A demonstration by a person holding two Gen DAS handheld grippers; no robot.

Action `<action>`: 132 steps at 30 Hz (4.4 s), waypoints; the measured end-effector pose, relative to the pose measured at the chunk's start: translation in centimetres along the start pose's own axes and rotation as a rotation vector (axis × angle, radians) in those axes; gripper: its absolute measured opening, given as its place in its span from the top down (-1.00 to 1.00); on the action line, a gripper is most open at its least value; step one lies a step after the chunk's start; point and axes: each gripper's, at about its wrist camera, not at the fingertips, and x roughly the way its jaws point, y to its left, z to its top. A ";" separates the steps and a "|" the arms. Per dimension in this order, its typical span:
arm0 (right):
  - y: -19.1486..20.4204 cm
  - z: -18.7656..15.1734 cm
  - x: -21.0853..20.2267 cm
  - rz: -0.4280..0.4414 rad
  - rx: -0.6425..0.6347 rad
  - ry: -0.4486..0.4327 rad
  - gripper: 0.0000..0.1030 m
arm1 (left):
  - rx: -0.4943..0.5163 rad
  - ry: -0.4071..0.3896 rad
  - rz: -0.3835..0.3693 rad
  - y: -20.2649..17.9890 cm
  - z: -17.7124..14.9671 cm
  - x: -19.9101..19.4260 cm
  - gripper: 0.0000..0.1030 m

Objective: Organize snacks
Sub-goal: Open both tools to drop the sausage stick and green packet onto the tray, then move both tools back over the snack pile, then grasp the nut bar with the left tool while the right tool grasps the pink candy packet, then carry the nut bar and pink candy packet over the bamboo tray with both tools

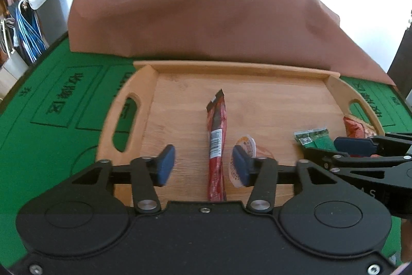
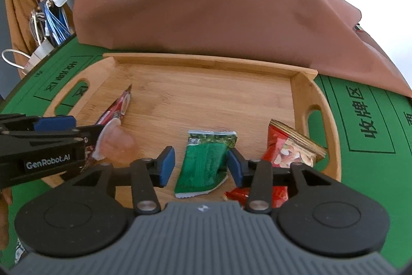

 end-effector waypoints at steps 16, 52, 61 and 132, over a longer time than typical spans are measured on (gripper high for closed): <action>0.5 -4.6 -7.3 0.078 -0.108 -0.085 -0.64 | 0.078 -0.106 -0.017 -0.3 -5.5 -8.1 -0.79; -2.2 -17.7 -15.1 0.003 -0.001 -0.123 -1.00 | 0.088 -0.105 -0.005 0.6 -18.7 -14.7 -0.97; 0.3 -18.7 -15.0 -0.003 -0.099 -0.129 -0.95 | 0.095 -0.103 0.009 0.3 -19.1 -14.2 -0.94; 2.0 -18.3 -13.9 0.086 -0.058 -0.114 0.34 | 0.064 -0.123 0.031 1.1 -17.2 -14.8 0.04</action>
